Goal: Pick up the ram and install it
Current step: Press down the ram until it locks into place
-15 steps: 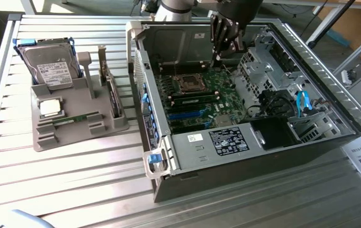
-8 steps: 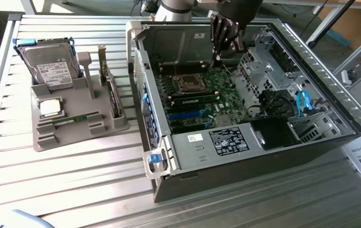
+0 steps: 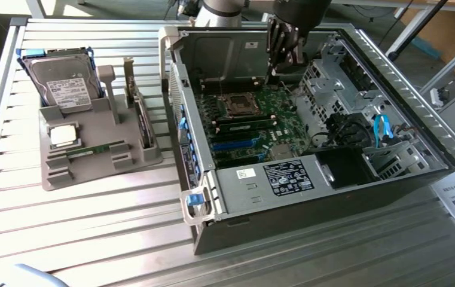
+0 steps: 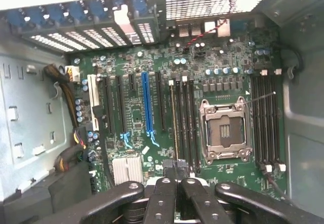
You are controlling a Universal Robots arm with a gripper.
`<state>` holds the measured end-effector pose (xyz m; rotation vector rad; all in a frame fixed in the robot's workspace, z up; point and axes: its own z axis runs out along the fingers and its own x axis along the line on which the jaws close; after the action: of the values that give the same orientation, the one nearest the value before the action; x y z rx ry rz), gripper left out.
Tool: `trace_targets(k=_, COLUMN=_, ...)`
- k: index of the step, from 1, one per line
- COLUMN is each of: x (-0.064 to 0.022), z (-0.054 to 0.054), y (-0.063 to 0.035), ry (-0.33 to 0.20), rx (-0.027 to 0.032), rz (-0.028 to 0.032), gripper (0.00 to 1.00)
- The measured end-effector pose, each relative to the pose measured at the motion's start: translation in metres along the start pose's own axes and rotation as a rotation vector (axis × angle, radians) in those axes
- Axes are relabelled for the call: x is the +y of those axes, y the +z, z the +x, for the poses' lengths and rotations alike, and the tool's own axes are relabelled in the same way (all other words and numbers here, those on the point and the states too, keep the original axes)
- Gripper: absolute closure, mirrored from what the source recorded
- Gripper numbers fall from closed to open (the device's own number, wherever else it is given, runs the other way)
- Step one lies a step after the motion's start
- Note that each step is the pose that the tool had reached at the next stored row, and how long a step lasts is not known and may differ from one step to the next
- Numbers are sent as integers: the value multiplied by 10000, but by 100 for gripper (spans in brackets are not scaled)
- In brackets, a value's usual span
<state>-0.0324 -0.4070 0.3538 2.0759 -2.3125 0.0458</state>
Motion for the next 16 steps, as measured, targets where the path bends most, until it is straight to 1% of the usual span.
trace_targets(k=5, x=0, z=0, y=0, ry=822, rx=0, rz=-37, gripper=90)
trace_targets(k=7, x=0, z=0, y=0, ry=1460, rx=-1, rz=-66, gripper=90)
trace_targets(k=16, x=0, z=0, y=1, ry=2921, rx=-3, rz=-131, gripper=90)
